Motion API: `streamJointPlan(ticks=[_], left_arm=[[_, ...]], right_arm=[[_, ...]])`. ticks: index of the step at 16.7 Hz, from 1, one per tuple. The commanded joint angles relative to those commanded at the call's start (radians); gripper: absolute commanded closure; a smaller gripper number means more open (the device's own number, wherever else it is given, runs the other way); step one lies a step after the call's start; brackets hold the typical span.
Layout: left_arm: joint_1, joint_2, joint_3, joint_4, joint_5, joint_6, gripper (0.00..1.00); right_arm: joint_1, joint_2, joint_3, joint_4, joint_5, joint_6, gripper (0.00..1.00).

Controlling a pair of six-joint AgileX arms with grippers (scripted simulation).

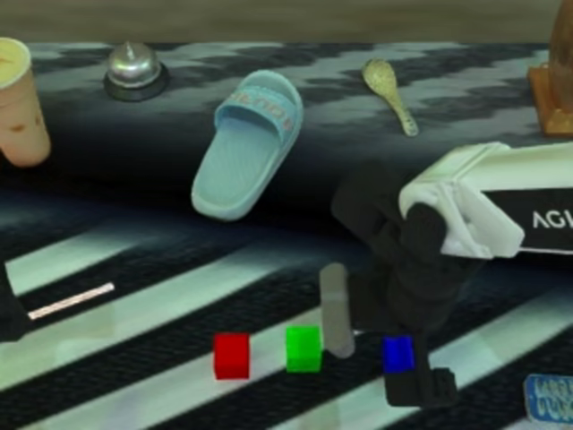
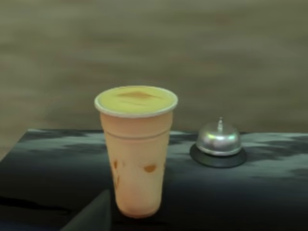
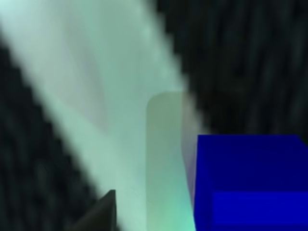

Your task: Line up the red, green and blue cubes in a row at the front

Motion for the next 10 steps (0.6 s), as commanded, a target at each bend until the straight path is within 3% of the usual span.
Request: streamJointPlan(ticks=[10], left_arm=[[0.000, 0.000, 0.000, 0.000, 0.000, 0.000, 0.00]], right_arm=[[0.005, -0.109, 0.154, -0.264, -0.001, -0.005, 0.00]])
